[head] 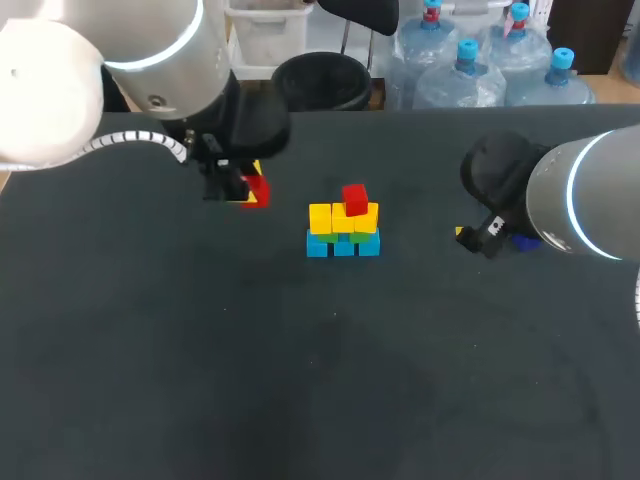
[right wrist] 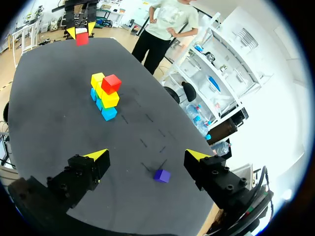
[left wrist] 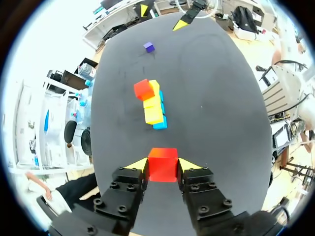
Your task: Place the blue cubes, place green cubes on the blue cubes, place the yellow cubes on the green cubes, then place the red cubes on the yellow cubes, and place purple cube on the red cubes.
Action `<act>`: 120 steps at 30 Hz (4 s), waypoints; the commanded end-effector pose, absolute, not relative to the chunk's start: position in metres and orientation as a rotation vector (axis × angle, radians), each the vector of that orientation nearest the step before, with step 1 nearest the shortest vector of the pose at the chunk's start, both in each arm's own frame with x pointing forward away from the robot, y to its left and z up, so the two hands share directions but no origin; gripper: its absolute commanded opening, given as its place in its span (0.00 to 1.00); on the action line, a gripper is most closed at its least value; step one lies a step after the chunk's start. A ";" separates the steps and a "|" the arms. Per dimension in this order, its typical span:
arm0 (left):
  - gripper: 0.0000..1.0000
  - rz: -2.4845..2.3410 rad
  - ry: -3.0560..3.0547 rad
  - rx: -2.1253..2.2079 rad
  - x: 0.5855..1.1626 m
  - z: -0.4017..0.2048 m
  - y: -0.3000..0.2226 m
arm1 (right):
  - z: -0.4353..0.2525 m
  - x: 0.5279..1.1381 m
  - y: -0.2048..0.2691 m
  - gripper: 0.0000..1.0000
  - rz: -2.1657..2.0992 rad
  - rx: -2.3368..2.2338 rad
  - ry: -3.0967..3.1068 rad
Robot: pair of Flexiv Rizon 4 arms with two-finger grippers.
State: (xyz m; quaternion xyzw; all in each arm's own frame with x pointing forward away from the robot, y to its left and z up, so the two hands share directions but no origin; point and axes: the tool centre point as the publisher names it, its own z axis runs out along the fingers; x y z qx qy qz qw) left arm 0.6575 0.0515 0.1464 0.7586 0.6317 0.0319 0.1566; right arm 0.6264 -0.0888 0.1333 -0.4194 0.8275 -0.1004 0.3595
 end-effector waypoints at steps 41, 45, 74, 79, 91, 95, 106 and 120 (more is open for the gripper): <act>0.00 -0.088 1.909 2.293 0.703 0.099 -0.027 | 0.132 0.626 -0.090 1.00 -0.258 -1.077 2.127; 0.00 -0.101 1.908 2.299 0.707 0.101 -0.029 | 0.132 0.626 -0.090 1.00 -0.258 -1.077 2.127; 0.00 -0.171 1.954 2.310 0.708 0.096 -0.038 | 0.132 0.626 -0.090 1.00 -0.258 -1.077 2.127; 0.00 -0.175 1.966 2.312 0.707 0.095 -0.039 | 0.132 0.626 -0.090 1.00 -0.258 -1.077 2.127; 0.00 -0.187 1.982 2.316 0.705 0.094 -0.044 | 0.132 0.626 -0.090 1.00 -0.258 -1.077 2.127; 0.00 -0.184 1.992 2.320 0.705 0.093 -0.044 | 0.132 0.626 -0.090 1.00 -0.258 -1.077 2.127; 0.00 -0.181 1.997 2.328 0.704 0.092 -0.045 | 0.132 0.626 -0.090 1.00 -0.258 -1.077 2.127; 0.00 -0.184 2.007 2.332 0.701 0.089 -0.044 | 0.132 0.626 -0.090 1.00 -0.258 -1.077 2.127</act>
